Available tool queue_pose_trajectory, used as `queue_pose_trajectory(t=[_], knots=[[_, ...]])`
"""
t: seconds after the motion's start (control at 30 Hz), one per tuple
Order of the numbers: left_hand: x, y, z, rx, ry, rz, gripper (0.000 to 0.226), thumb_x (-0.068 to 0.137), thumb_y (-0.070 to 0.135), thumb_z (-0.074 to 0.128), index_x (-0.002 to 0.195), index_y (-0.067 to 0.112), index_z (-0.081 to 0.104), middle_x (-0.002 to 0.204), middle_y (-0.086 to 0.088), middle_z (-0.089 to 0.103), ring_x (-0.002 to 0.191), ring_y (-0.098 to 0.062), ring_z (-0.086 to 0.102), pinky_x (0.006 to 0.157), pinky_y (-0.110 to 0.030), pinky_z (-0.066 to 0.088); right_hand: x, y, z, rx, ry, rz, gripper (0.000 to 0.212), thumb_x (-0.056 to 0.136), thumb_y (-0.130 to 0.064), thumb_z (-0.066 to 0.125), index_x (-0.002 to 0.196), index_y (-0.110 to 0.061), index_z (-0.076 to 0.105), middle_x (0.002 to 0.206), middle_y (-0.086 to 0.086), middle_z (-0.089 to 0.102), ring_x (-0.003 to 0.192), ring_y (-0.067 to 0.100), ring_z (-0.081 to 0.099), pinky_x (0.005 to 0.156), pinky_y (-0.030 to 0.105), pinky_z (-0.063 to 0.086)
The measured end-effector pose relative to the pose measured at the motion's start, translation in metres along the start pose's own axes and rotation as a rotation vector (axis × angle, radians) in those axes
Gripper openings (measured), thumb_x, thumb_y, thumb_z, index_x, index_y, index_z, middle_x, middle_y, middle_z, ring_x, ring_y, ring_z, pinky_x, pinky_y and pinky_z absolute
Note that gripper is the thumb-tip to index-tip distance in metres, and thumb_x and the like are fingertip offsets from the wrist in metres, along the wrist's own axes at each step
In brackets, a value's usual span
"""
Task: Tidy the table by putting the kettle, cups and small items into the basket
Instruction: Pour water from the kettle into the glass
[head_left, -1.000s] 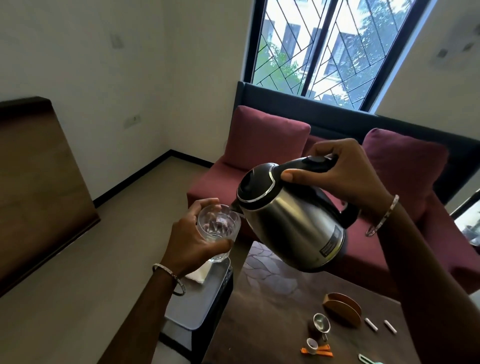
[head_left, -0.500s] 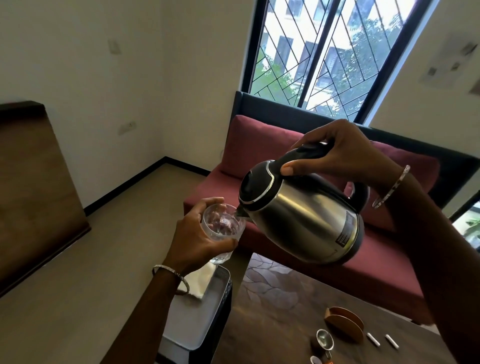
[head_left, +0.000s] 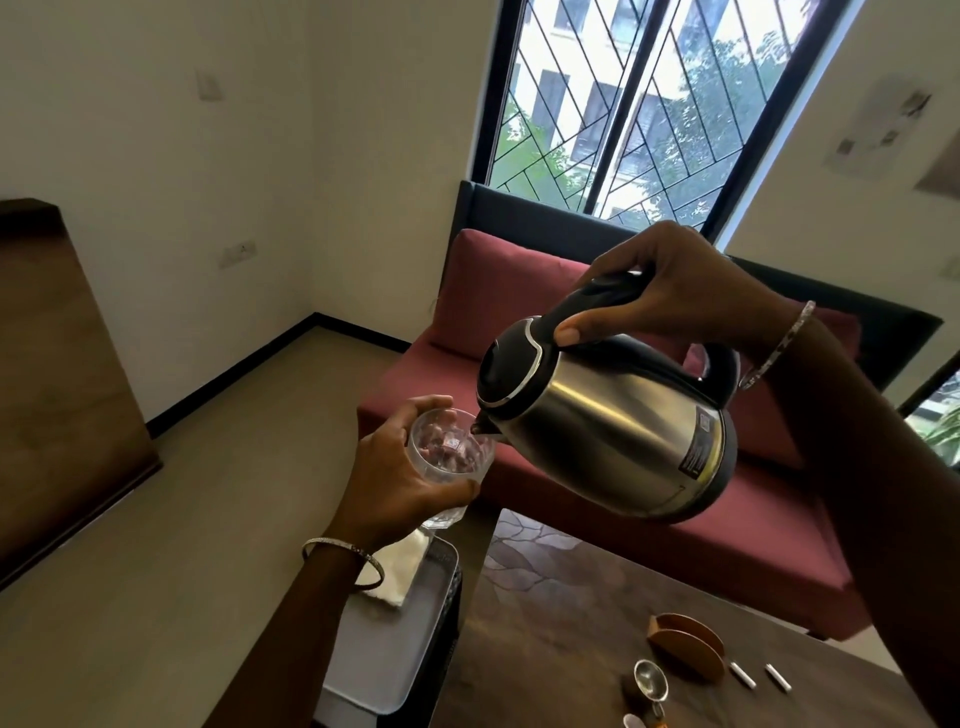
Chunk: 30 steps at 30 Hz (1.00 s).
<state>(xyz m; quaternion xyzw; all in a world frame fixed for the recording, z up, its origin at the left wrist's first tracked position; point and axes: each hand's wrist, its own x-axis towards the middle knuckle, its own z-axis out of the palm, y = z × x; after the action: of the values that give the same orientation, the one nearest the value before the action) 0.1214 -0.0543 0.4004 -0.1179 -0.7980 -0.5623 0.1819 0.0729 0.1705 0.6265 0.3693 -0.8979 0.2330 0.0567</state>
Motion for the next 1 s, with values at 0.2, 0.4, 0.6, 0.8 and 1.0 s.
queue_pose_trajectory(t=[0.2, 0.4, 0.6, 0.8, 1.0], knots=[[0.002, -0.005, -0.002, 0.016, -0.014, 0.003, 0.085, 0.052, 0.033, 0.090, 0.128, 0.027, 0.054, 0.114, 0.019, 0.064, 0.101, 0.008, 0.061, 0.080, -0.007, 0.049, 0.005, -0.003, 0.004, -0.003, -0.016, 0.004, 0.042, 0.062, -0.056, 0.082, 0.089, -0.024, 0.081, 0.080, 0.000, 0.077, 0.077, 0.024, 0.072, 0.080, 0.050, 0.057], [0.000, -0.005, -0.007, 0.024, -0.024, -0.002, 0.084, 0.053, 0.030, 0.091, 0.128, 0.025, 0.054, 0.114, 0.019, 0.063, 0.101, 0.010, 0.060, 0.078, -0.005, 0.048, 0.007, -0.005, 0.008, -0.021, -0.023, 0.008, 0.039, 0.064, -0.051, 0.084, 0.091, -0.023, 0.081, 0.081, 0.002, 0.078, 0.079, 0.027, 0.072, 0.079, 0.051, 0.056], [-0.002, -0.005, -0.010, 0.029, -0.025, -0.011, 0.085, 0.054, 0.027, 0.092, 0.129, 0.025, 0.053, 0.113, 0.023, 0.059, 0.102, 0.013, 0.058, 0.077, -0.004, 0.048, 0.007, -0.006, 0.010, -0.011, -0.025, 0.012, 0.042, 0.061, -0.058, 0.083, 0.089, -0.026, 0.081, 0.080, 0.001, 0.078, 0.079, 0.026, 0.072, 0.080, 0.051, 0.056], [-0.008, -0.004, -0.012, 0.044, -0.024, -0.012, 0.085, 0.054, 0.028, 0.092, 0.129, 0.025, 0.052, 0.115, 0.020, 0.060, 0.102, 0.011, 0.058, 0.080, -0.007, 0.049, 0.005, -0.007, 0.011, -0.035, -0.025, 0.015, 0.043, 0.061, -0.059, 0.083, 0.090, -0.026, 0.082, 0.081, 0.000, 0.078, 0.082, 0.025, 0.072, 0.083, 0.048, 0.055], [-0.011, -0.003, -0.012, 0.039, -0.013, -0.022, 0.084, 0.054, 0.026, 0.092, 0.128, 0.026, 0.052, 0.115, 0.021, 0.060, 0.102, 0.010, 0.058, 0.081, -0.008, 0.049, 0.004, -0.010, 0.011, -0.037, -0.039, 0.005, 0.047, 0.061, -0.060, 0.082, 0.090, -0.023, 0.081, 0.083, 0.005, 0.078, 0.082, 0.028, 0.072, 0.083, 0.050, 0.055]])
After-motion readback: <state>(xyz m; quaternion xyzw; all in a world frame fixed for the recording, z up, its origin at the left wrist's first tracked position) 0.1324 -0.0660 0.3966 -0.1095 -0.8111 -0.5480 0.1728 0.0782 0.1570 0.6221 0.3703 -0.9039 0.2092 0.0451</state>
